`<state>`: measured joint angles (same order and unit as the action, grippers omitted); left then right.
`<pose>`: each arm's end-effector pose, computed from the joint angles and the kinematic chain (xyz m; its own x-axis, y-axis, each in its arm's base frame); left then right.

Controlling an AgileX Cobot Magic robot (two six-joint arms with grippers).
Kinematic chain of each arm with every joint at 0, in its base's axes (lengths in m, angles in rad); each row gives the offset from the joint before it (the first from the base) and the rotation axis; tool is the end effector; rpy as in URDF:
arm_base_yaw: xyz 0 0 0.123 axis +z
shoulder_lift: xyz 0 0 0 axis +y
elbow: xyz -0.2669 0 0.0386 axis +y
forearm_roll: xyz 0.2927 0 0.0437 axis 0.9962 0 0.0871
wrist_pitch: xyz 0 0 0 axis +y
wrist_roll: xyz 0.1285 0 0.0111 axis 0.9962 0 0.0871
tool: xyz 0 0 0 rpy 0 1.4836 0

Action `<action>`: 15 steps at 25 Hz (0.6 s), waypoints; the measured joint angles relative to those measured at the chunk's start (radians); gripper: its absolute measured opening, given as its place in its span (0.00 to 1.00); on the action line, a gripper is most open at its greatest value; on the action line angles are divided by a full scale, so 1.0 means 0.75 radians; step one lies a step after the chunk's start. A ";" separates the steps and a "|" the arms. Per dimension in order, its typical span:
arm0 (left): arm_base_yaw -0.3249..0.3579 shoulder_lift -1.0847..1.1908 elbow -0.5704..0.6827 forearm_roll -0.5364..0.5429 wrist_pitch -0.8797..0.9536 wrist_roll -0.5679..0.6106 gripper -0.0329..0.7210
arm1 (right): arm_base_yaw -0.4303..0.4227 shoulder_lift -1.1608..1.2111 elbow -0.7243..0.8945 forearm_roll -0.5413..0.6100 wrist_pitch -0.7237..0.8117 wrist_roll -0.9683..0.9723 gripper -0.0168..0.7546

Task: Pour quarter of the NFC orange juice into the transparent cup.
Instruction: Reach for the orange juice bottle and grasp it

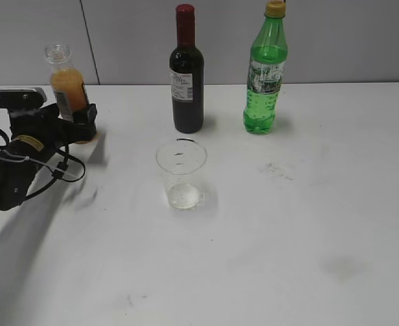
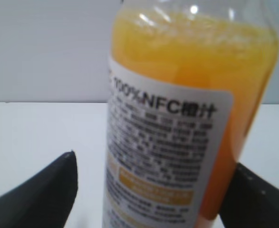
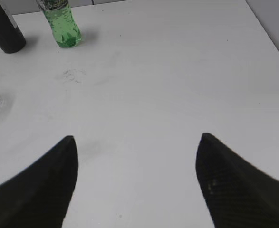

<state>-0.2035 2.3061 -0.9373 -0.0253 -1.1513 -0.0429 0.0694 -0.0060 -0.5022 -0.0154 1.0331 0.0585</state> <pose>0.4286 -0.0854 0.0002 -0.1367 -0.0261 -0.9903 0.1726 0.9837 -0.0497 0.0840 0.0041 0.2858 -0.4252 0.0212 -0.9049 -0.0359 0.9985 0.0402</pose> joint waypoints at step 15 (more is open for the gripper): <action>0.018 0.010 -0.070 0.012 -0.025 -0.002 0.90 | 0.000 0.000 0.000 0.000 0.000 0.000 0.79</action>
<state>-0.1901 2.3135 -0.9901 -0.0162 -1.1697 -0.0448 0.0694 -0.0060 -0.5022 -0.0154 1.0331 0.0585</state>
